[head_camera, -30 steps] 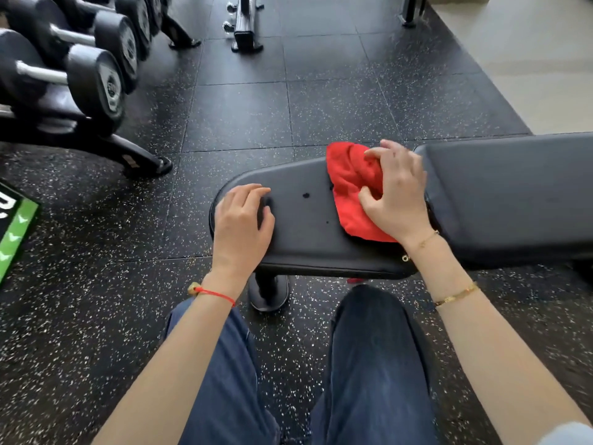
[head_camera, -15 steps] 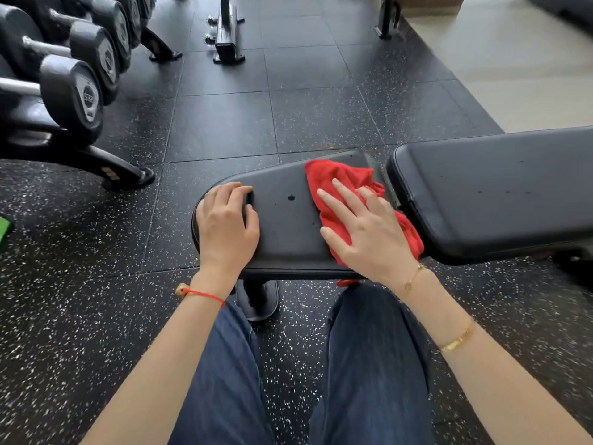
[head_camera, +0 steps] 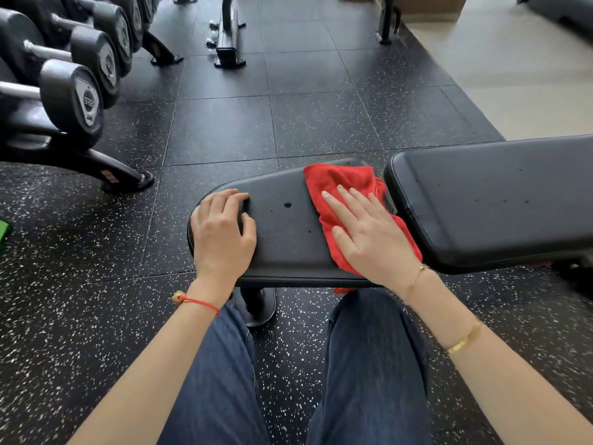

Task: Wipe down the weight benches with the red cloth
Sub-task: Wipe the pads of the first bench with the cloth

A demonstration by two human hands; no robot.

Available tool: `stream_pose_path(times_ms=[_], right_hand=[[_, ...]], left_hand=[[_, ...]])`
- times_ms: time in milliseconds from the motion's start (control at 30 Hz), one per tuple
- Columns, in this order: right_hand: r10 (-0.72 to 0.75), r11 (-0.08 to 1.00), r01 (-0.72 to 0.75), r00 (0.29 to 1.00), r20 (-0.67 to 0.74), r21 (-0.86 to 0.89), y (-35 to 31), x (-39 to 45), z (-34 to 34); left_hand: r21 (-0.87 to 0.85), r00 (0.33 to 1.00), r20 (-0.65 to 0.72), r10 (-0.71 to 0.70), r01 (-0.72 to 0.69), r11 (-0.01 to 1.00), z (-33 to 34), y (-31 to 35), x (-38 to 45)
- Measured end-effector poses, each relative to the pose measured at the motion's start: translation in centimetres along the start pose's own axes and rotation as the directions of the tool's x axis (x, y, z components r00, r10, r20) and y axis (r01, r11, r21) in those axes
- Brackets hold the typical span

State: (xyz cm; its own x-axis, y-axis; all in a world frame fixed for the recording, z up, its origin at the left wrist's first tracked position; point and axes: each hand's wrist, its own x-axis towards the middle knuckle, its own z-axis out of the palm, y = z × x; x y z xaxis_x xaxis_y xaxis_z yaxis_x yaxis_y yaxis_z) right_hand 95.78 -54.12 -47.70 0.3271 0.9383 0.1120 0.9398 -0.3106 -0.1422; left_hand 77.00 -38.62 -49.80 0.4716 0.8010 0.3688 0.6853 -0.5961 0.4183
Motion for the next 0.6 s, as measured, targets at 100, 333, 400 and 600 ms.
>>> stream_pose_path(times_ms=[100, 333, 400, 600], right_hand=[[0.135, 0.989, -0.136, 0.991, 0.02, 0.048, 1.6, 2.1, -0.1], [0.01, 0.998, -0.01, 1.0, 0.002, 0.057, -2.4, 3.8, 0.6], [-0.071, 0.994, 0.073, 0.997, -0.016, 0.083, -3.2, 1.7, 0.9], [0.14, 0.988, -0.142, 0.99, 0.03, 0.058, 0.0, 4.1, 0.1]], left_hand=[[0.007, 1.0, 0.005, 0.001, -0.001, 1.0, 0.0, 0.1, -0.1], [-0.006, 1.0, 0.0, -0.013, 0.013, 1.0, 0.1, 0.2, -0.1], [-0.015, 1.0, 0.0, -0.011, 0.011, 1.0, 0.0, 0.1, -0.1], [-0.045, 1.0, 0.005, -0.003, 0.003, 0.999, -0.3, 0.0, -0.2]])
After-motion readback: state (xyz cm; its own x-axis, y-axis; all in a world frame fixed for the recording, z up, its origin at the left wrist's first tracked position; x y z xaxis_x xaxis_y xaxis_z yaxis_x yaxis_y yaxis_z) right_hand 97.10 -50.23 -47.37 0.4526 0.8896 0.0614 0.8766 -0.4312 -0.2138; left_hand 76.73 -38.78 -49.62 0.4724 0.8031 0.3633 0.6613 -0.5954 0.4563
